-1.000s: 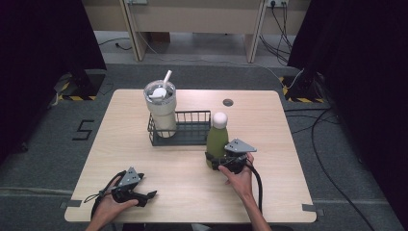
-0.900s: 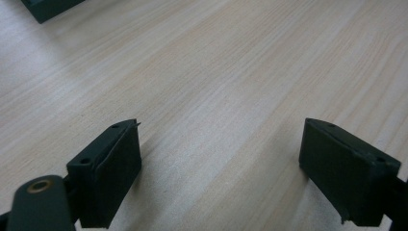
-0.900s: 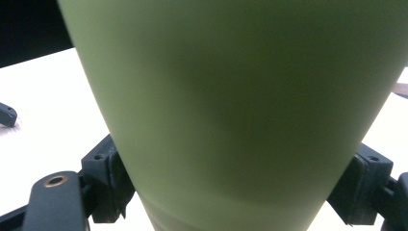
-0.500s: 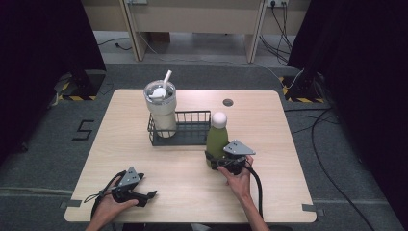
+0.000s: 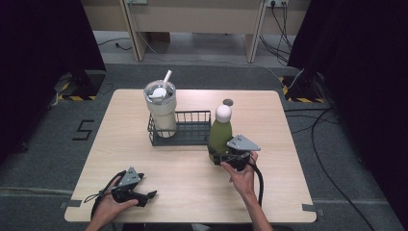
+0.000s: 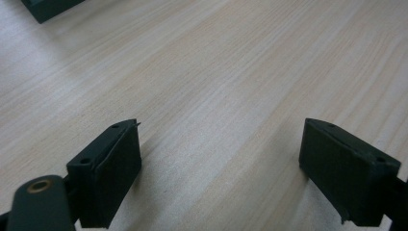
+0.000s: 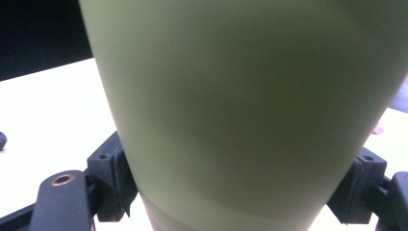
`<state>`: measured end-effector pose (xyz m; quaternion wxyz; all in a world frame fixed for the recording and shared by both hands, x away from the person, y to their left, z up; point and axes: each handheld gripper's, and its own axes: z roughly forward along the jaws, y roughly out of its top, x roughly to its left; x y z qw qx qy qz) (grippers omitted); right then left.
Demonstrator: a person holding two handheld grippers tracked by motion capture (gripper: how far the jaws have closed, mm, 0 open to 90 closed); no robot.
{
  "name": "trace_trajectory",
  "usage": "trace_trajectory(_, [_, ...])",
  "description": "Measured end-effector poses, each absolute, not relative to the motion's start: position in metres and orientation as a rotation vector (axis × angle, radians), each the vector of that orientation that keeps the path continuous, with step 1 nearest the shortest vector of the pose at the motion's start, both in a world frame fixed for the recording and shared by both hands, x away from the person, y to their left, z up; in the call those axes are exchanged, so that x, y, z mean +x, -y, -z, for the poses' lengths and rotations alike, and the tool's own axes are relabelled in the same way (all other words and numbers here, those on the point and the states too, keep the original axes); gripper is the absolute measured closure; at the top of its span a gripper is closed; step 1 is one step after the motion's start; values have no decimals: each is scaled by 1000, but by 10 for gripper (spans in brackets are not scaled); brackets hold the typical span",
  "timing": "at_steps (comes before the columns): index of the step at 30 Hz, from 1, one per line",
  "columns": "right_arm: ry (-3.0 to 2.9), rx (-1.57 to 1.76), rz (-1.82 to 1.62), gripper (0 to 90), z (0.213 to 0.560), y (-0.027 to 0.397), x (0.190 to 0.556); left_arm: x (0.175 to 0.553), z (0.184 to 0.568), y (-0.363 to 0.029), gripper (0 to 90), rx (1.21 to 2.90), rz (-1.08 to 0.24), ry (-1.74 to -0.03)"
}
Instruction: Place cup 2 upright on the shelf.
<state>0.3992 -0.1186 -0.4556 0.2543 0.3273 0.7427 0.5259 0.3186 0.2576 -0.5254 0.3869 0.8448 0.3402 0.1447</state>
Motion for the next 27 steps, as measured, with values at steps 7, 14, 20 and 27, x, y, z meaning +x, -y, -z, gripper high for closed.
trace_trajectory(7, [-2019, 900, -1425, 209, 449, 120, 402, 319, 525, -258, 139, 2150, -368, -866])
trace_trajectory(14, [-2009, 893, -1424, 209, 439, 120, 405, 319, 525, -258, 139, 2150, -368, -866])
trace_trajectory(20, [-2022, 874, -1414, 209, 425, 116, 409, 319, 525, -258, 139, 2150, -369, -866])
trace_trajectory(27, [-2023, 856, -1432, 210, 412, 109, 416, 319, 525, -258, 139, 2150, -369, -866])
